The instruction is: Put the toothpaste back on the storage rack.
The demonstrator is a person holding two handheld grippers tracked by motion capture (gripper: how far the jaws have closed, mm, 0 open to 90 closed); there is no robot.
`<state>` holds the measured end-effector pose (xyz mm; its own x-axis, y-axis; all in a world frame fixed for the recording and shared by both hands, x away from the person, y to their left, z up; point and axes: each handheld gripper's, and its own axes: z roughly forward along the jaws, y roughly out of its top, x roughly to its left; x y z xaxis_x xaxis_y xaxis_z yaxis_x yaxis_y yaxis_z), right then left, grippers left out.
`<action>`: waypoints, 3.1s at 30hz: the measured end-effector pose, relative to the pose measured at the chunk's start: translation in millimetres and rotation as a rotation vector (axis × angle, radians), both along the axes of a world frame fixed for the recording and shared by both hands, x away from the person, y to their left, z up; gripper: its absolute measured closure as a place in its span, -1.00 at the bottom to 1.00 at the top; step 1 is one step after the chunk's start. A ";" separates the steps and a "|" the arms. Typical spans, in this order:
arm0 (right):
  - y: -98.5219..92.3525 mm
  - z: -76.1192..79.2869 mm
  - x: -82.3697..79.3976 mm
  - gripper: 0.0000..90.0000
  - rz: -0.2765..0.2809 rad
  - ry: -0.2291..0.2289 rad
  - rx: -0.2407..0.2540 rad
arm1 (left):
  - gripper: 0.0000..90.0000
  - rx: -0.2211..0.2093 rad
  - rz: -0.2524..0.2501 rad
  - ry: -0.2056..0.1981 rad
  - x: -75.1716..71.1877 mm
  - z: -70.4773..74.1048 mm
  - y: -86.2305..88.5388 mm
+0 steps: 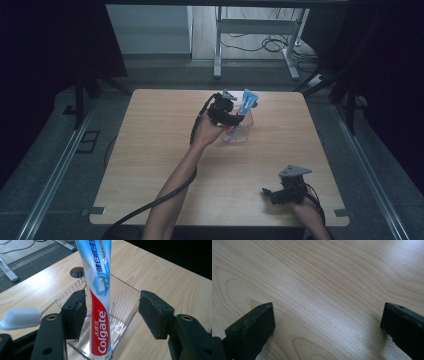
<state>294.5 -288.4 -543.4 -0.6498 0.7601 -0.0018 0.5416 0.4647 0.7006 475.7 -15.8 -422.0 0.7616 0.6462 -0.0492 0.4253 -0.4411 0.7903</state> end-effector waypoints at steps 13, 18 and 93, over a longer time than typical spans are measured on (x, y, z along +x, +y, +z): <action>0.0 0.0 0.0 -1.00 0.000 0.000 0.000 | -0.47 0.006 -0.015 0.017 -10.6 -1.6 3.5; 0.0 0.0 0.0 -1.00 0.000 0.000 0.000 | -0.53 0.002 -0.024 0.012 -16.8 -2.6 4.9; 0.1 0.0 0.1 -1.00 0.000 0.000 0.001 | -0.70 -0.014 0.015 -0.026 -127.5 -41.0 99.0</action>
<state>294.6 -288.3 -543.3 -0.6496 0.7603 -0.0008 0.5419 0.4637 0.7009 348.2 83.2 -463.0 0.7527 0.6572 -0.0388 0.4115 -0.4238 0.8069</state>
